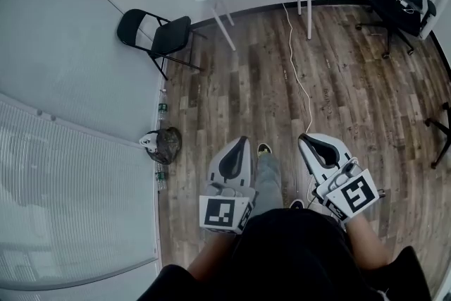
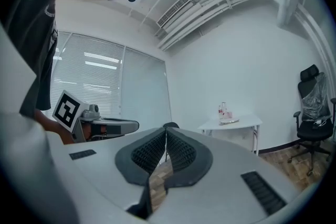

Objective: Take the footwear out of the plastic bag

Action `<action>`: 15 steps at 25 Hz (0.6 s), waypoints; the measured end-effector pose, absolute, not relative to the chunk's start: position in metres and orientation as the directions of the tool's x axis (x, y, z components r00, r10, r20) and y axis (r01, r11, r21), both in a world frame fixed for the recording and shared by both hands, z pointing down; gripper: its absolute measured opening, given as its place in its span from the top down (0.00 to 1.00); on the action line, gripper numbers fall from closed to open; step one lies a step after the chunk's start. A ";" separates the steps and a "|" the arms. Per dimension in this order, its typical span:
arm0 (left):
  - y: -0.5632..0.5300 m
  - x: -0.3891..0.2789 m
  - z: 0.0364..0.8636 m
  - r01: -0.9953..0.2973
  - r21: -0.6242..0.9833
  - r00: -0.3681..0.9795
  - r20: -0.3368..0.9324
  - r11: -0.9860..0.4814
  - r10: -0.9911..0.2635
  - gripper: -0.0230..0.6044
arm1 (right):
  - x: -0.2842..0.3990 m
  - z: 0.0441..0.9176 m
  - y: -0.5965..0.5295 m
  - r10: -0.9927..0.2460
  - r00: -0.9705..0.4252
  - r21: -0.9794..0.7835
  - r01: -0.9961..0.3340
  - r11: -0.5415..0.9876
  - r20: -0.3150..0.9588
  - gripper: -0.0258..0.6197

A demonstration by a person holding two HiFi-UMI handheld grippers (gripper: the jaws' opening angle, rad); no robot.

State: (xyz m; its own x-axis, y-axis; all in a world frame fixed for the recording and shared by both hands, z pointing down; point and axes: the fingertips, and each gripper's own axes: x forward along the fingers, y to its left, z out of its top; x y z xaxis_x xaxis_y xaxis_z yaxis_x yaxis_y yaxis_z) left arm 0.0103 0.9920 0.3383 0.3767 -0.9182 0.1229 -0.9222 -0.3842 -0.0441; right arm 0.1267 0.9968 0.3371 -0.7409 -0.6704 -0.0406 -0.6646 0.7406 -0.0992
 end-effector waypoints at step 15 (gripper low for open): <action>0.781 -0.055 0.340 -0.902 0.018 0.428 0.144 -0.430 -0.892 0.93 | 0.080 0.342 0.779 -0.765 -0.644 -0.184 -0.753 0.632 0.005 0.93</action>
State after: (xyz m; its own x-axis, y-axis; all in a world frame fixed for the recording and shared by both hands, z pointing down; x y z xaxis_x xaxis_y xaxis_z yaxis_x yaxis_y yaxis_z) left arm -0.0553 0.7809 0.3398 0.4283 -0.8921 0.1439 -0.9025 -0.4304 0.0177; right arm 0.0800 0.7786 0.3418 -0.6441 -0.7650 0.0055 -0.7525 0.6323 -0.1843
